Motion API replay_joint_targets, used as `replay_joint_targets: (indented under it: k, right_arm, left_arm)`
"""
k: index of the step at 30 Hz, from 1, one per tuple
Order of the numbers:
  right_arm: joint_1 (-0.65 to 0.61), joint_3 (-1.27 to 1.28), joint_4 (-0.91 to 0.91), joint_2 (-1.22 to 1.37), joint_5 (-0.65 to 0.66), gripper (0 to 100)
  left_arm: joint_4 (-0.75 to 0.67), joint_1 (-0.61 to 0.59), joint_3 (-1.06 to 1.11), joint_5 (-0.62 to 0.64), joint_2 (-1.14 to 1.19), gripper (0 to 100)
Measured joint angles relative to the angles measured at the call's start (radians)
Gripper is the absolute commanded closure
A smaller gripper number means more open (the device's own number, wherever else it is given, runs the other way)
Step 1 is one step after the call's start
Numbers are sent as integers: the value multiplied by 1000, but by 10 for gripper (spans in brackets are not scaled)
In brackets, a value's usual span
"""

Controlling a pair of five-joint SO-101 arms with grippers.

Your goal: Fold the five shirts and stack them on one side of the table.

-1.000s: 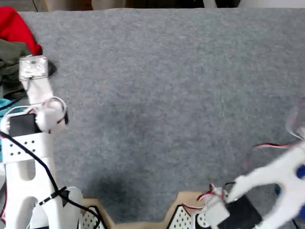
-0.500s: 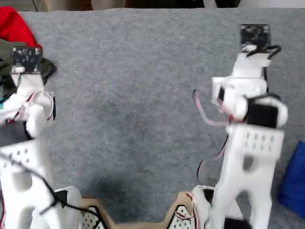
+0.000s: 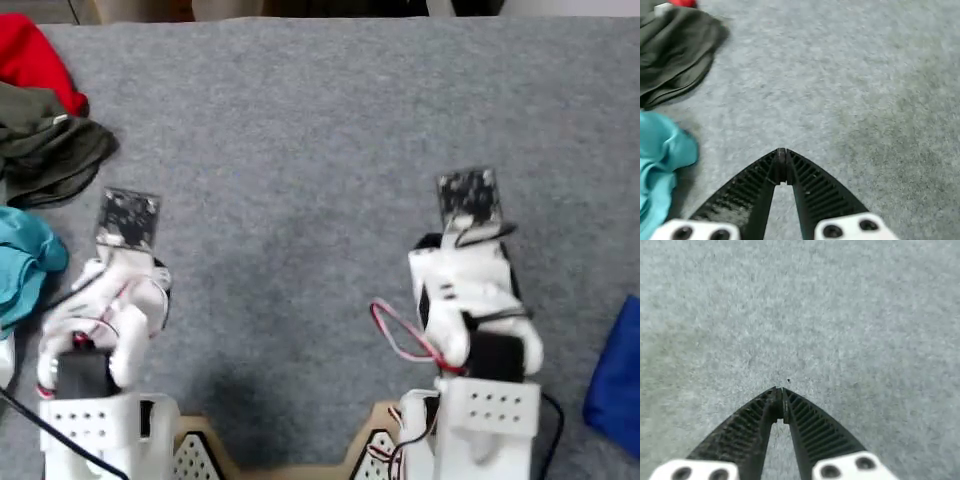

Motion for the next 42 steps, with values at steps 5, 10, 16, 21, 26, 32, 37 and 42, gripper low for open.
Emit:
replay_joint_targets:
  k: [5,10,16,21,26,32,37,42]
  right_arm:
    - [0,256,-89,-199,18,992]
    - [0,437,-100,-400,68,992]
    - [0,529,-26,-528,69,991]
    - [2,529,146,-528,69,991]
    - [2,531,281,-528,69,991]
    - [2,531,288,-528,69,991]
    - [2,531,288,-528,69,991]
    - [2,531,288,-528,69,991]
  left_arm:
    - [-37,14,144,0,-124,980]
    - [-37,14,224,0,-209,980]
    - [-43,14,293,0,-288,980]
    - [-43,11,299,0,-353,980]
    - [-61,-75,299,0,-399,980]
    - [-78,-210,299,-41,-402,980]
    - [-78,-275,296,-100,-402,980]
    - [-78,-282,292,-107,-402,980]
